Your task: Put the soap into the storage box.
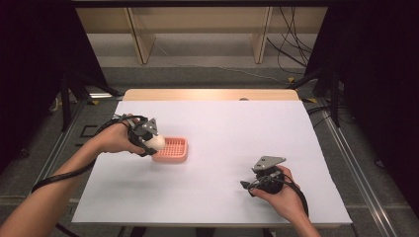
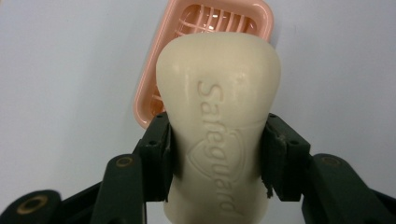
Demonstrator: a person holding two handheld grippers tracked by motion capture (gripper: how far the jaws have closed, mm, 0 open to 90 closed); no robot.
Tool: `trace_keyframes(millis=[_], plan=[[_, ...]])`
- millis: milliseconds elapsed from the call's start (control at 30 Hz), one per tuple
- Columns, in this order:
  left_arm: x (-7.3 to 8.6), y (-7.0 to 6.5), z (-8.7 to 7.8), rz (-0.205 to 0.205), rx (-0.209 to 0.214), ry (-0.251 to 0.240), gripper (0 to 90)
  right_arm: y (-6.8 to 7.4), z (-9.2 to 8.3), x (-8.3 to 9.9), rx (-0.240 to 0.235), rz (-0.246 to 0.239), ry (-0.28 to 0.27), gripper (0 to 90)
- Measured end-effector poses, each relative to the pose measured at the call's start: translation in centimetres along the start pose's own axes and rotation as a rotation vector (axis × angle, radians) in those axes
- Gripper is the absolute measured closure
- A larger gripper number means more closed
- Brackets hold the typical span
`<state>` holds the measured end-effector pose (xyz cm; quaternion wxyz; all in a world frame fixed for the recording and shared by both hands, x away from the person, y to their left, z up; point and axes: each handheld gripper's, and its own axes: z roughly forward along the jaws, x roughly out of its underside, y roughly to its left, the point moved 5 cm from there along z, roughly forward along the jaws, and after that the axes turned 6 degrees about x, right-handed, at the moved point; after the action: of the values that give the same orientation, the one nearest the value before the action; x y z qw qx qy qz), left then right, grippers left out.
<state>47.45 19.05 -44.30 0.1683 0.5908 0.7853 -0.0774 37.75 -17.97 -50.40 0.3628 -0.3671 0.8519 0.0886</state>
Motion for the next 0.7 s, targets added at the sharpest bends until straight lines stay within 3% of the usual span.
trace_keyframes(millis=[33,233,267,300,333,400,467,567,700], plan=[[-0.07,0.21,-0.02,0.022,-0.005,0.004,49.7,0.01,-0.01,0.01,-0.001,0.002,0.001,35.0],[-0.32,0.23,0.07,0.028,-0.002,0.000,49.7,0.00,-0.03,0.00,-0.002,0.001,0.000,35.0],[-0.31,-0.03,0.12,0.001,0.007,-0.004,49.7,0.00,-0.03,0.01,-0.002,0.002,0.000,35.0],[-0.41,0.16,0.11,0.024,0.001,0.000,49.6,-0.02,-0.13,0.03,-0.009,0.000,0.012,35.0],[-0.44,0.15,0.14,0.021,-0.003,0.001,49.6,0.12,-0.34,0.12,-0.005,0.026,0.039,35.0],[-0.54,0.25,0.20,0.029,-0.001,0.002,49.7,-0.04,-0.20,0.03,-0.008,0.001,0.016,35.0],[-0.58,0.23,0.20,0.014,-0.002,-0.001,49.6,-0.01,-0.02,0.00,-0.001,0.006,-0.005,35.0],[-0.72,0.43,0.25,0.029,-0.006,-0.004,49.6,0.07,-0.26,0.10,-0.005,0.018,0.025,34.9],[-0.81,0.48,0.35,0.033,-0.008,-0.003,49.6,-0.02,-0.16,0.03,-0.010,0.001,0.014,34.9]])
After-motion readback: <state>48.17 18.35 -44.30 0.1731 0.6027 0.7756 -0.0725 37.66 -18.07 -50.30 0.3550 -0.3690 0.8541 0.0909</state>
